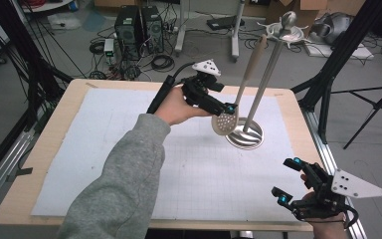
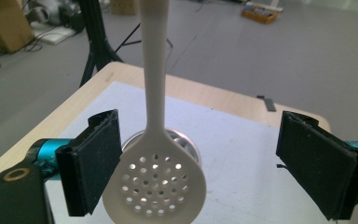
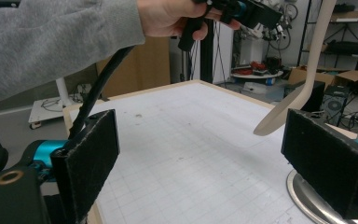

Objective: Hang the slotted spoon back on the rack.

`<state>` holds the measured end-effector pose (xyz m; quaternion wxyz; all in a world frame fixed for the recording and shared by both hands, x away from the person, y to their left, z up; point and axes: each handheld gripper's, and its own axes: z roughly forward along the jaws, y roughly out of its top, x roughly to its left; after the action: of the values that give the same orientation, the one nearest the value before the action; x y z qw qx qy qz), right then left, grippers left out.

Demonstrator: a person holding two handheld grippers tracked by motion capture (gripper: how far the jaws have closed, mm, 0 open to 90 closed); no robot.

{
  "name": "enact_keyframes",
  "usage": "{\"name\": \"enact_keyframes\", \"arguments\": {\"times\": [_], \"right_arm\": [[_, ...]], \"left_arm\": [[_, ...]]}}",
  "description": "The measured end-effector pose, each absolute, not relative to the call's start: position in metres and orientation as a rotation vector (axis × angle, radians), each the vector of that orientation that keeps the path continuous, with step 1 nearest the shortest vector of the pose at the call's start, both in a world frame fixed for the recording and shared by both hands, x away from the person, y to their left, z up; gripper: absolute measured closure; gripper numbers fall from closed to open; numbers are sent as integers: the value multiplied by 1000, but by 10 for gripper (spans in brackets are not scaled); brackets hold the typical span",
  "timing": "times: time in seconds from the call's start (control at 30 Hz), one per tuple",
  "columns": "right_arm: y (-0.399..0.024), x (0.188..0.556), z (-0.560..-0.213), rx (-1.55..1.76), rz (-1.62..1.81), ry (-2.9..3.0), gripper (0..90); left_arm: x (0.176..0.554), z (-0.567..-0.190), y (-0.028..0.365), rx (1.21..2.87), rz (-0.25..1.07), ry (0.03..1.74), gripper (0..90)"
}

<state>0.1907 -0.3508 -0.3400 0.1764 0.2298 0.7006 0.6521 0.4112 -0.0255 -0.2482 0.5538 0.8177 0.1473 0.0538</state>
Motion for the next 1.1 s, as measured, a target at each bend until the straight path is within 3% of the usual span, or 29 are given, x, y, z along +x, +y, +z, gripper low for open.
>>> {"name": "enact_keyframes", "arguments": {"times": [0.53,1.1], "right_arm": [[-342,198,-341,638,1837,2009,102],[-333,206,-341,627,1835,2027,102]], "left_arm": [[392,-256,28,1829,123,342,142],[376,-275,96,1786,243,419,115]]}}
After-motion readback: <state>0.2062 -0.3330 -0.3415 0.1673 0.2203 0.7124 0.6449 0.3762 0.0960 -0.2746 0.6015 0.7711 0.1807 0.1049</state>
